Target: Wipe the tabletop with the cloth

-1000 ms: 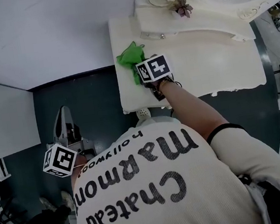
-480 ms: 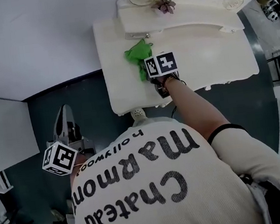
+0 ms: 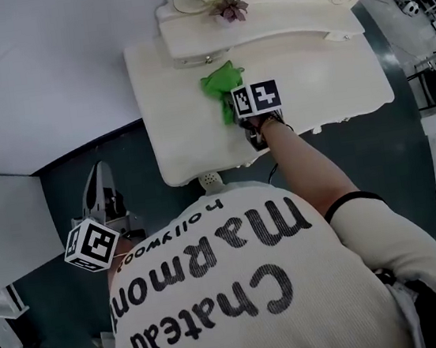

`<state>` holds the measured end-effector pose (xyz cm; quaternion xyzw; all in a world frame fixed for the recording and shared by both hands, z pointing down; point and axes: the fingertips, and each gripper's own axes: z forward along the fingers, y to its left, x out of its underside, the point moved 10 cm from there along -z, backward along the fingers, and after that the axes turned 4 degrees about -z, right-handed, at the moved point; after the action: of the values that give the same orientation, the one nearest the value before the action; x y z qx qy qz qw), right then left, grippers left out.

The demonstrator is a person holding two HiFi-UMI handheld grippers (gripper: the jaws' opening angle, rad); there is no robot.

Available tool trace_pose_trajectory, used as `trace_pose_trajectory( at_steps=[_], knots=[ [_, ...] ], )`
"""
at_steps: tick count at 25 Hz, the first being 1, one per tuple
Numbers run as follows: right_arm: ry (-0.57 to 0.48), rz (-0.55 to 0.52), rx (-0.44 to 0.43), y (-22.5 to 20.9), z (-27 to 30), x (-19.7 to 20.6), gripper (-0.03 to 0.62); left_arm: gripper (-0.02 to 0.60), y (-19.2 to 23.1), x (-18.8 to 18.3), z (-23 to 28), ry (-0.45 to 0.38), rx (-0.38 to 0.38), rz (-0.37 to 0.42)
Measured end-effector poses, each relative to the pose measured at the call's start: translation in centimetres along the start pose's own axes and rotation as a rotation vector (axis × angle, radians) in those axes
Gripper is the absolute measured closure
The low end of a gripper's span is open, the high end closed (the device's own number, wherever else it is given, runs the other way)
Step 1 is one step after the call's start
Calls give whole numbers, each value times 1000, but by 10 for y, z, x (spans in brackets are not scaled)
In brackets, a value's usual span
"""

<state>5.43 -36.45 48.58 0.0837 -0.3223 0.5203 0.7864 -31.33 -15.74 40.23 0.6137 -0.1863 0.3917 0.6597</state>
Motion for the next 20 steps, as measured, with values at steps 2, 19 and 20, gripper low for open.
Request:
trace_pose_trajectory(
  at_steps=[2,19,20],
  knots=[
    [-1,17,12,-9,-4,3,502,574,-4,2,7,10,13,3],
    [-34,104,79,-49,-29,19,502,574,-20,10,30,37,66,13],
    [-27,107,83,-48,-29,19,502,574,-20,11,27,34,61,12]
  ],
)
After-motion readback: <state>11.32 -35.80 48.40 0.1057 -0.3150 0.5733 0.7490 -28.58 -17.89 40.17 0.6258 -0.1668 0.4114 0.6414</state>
